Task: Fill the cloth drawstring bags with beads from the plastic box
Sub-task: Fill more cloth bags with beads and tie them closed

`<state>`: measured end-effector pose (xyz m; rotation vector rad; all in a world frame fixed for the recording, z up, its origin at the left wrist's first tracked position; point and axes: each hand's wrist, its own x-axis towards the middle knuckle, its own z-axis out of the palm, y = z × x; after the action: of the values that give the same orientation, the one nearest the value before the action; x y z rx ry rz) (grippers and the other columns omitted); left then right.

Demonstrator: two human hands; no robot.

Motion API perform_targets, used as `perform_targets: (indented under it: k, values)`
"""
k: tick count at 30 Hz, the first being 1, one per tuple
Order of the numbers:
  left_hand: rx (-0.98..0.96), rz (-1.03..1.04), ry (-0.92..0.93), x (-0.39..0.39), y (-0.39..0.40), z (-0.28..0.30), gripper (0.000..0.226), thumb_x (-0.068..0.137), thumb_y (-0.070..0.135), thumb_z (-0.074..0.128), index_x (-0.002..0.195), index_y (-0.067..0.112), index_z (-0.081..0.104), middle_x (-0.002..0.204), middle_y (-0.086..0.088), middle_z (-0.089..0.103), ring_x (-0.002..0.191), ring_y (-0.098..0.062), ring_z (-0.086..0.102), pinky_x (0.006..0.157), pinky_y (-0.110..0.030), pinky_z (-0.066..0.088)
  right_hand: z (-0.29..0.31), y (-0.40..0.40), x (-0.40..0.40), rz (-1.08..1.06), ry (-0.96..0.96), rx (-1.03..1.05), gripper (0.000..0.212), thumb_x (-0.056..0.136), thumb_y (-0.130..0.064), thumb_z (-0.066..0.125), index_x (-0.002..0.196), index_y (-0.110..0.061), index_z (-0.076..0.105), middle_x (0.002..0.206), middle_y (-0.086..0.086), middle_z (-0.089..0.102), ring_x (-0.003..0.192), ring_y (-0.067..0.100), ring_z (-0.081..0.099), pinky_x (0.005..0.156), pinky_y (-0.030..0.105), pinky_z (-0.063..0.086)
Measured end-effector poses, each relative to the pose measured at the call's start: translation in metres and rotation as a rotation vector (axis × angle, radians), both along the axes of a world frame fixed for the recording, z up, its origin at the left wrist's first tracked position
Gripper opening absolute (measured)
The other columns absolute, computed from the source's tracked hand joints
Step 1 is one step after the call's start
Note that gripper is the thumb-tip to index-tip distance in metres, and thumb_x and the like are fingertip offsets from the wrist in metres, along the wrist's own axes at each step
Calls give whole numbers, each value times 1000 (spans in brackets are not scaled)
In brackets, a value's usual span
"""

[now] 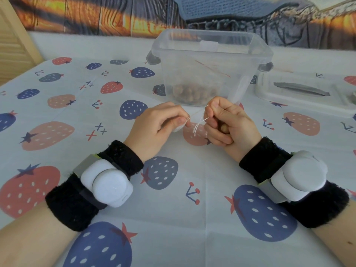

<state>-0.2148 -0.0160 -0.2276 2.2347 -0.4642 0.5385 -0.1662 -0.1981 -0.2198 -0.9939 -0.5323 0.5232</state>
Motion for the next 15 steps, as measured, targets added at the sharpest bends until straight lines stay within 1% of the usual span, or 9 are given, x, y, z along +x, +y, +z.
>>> perform_targets:
  k: [4, 7, 8, 10, 12, 15]
  values:
    - [10, 31, -5, 0, -2, 1, 34, 96, 28, 35, 77, 12, 58, 76, 15, 53, 77, -4, 47, 74, -21, 36, 1, 1, -1, -6, -15, -27, 22, 89, -15, 42, 69, -9, 47, 54, 2, 37, 28, 3, 22, 41, 9, 15]
    - [-34, -16, 69, -2, -2, 3, 33, 95, 35, 39, 80, 12, 56, 74, 18, 51, 75, -3, 47, 70, -15, 34, 1, 0, -1, -20, -31, -36, 20, 90, -14, 40, 72, -7, 43, 55, 1, 37, 29, 2, 22, 41, 8, 16]
    - [-14, -15, 86, -3, -2, 3, 30, 93, 39, 44, 83, 13, 57, 77, 17, 53, 77, -5, 47, 70, -16, 35, 1, 0, -1, -26, -32, -37, 20, 90, -15, 40, 72, -7, 43, 55, 1, 37, 29, 2, 22, 41, 8, 17]
    - [58, 13, 60, -2, -2, 0, 28, 89, 43, 50, 89, 16, 59, 85, 12, 56, 83, -11, 49, 73, -21, 38, 1, 0, 0, -36, -28, -37, 19, 89, -16, 41, 73, -7, 42, 55, 0, 38, 29, 3, 22, 41, 8, 17]
    - [81, 36, 31, -1, -1, -2, 32, 91, 42, 47, 92, 14, 62, 87, 8, 58, 83, -12, 50, 72, -24, 39, 1, 0, 0, -38, -29, -35, 18, 89, -16, 41, 73, -7, 41, 55, 0, 38, 29, 3, 22, 41, 7, 18]
    - [69, 40, 32, -1, -1, -1, 39, 93, 43, 40, 94, 12, 65, 86, 3, 59, 75, -14, 50, 63, -23, 37, 1, 0, -1, -43, -31, -35, 18, 88, -16, 41, 72, -7, 41, 54, 0, 38, 29, 3, 22, 40, 7, 19]
